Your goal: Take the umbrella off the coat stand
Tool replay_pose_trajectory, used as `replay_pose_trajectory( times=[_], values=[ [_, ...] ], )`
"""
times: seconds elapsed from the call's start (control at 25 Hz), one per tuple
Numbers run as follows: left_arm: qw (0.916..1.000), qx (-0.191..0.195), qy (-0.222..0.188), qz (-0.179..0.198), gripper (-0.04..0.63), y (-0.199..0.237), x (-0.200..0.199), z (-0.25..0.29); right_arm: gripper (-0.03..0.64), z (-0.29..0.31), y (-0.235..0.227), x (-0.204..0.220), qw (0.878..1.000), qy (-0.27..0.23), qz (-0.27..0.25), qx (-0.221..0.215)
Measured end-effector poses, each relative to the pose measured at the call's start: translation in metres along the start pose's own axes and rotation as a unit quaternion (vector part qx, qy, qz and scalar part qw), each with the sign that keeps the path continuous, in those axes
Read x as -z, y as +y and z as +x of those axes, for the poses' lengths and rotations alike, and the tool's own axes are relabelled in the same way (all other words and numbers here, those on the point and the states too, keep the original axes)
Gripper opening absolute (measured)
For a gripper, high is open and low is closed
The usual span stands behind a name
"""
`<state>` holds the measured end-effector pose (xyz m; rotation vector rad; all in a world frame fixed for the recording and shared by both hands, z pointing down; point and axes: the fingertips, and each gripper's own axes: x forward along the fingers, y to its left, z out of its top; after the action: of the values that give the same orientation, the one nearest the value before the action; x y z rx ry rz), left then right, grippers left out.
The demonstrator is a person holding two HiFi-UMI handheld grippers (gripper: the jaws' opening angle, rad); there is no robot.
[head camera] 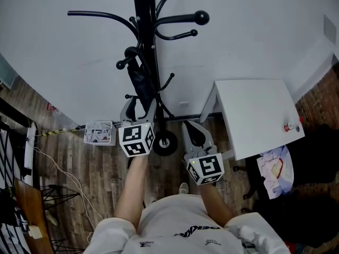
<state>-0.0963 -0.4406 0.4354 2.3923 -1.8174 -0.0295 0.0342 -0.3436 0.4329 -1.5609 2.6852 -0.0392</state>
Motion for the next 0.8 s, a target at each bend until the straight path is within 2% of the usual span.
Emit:
replay_pose_trajectory(
  times=[0.32,0.8],
  values=[
    [0.9997,0.009,0.021,-0.003,0.276,0.007,0.007,0.025,-0.008,0.007,-0.005,0.002,1.000,0.003,0.002,-0.006],
    [0.9988,0.027,0.014,-0.038,0.278,0.010,0.015,0.051,-0.008,0.007,-0.013,0.004,1.000,0.005,0.006,-0.005]
  ],
)
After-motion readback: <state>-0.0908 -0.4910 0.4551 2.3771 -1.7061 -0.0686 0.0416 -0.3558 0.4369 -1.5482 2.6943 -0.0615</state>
